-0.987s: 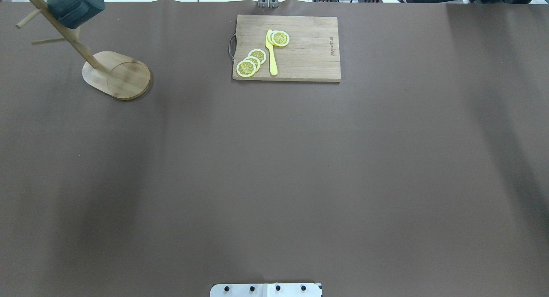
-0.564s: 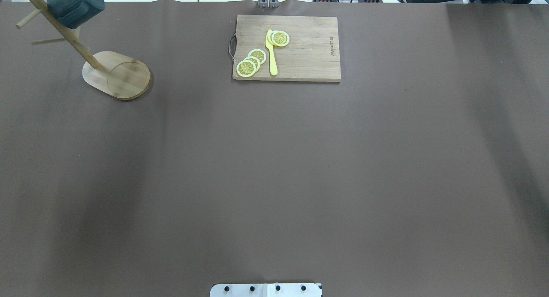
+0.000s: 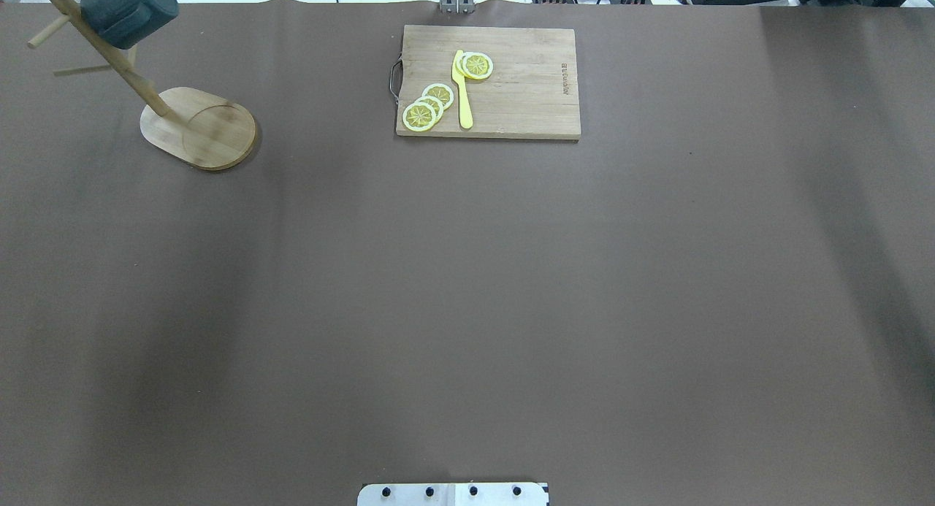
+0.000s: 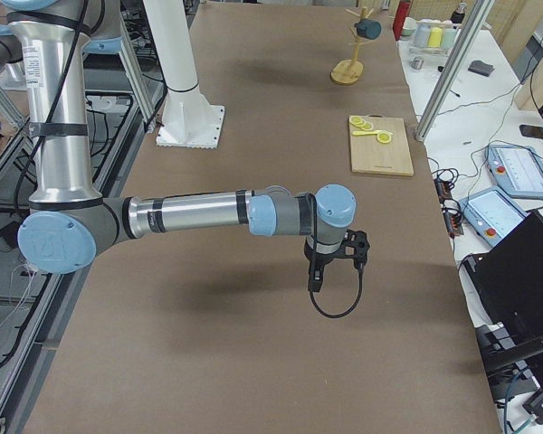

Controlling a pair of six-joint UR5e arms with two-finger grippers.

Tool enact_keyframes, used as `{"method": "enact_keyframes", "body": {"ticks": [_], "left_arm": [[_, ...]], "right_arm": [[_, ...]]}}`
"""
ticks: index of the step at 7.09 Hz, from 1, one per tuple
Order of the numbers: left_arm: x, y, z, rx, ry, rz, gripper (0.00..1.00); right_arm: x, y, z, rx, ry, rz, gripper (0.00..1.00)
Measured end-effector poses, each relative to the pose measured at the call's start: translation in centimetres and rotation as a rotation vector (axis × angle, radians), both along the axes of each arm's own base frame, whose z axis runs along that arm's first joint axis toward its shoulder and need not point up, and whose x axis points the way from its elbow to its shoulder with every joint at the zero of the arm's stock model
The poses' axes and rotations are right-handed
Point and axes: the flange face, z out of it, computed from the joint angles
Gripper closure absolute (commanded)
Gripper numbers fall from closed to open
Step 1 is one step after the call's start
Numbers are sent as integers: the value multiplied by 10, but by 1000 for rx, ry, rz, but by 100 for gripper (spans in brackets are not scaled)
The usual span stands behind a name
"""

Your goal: Hang cup on storage rack

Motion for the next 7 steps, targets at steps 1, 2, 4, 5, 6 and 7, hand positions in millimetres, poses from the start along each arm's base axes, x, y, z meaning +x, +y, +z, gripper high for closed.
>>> {"method": "enact_keyframes", "body": {"ticks": [1,2,4,5,6,7], "left_arm": [[0,0,0,0,0,0,2],[0,0,0,1,0,0,2],[0,0,0,1,0,0,2],[0,0,0,1,0,0,2],[0,0,0,1,0,0,2],[0,-1,0,0,0,0,2]], "right_arm": [[0,-1,-1,3,0,0,0],[0,-2,-2,5,0,0,0],[0,-4,-4,7,0,0,0],[0,-4,-4,9,-1,0,0],[0,-5,-6,12,-1,0,0],[-1,-7,-7,14,-1,0,0]]}}
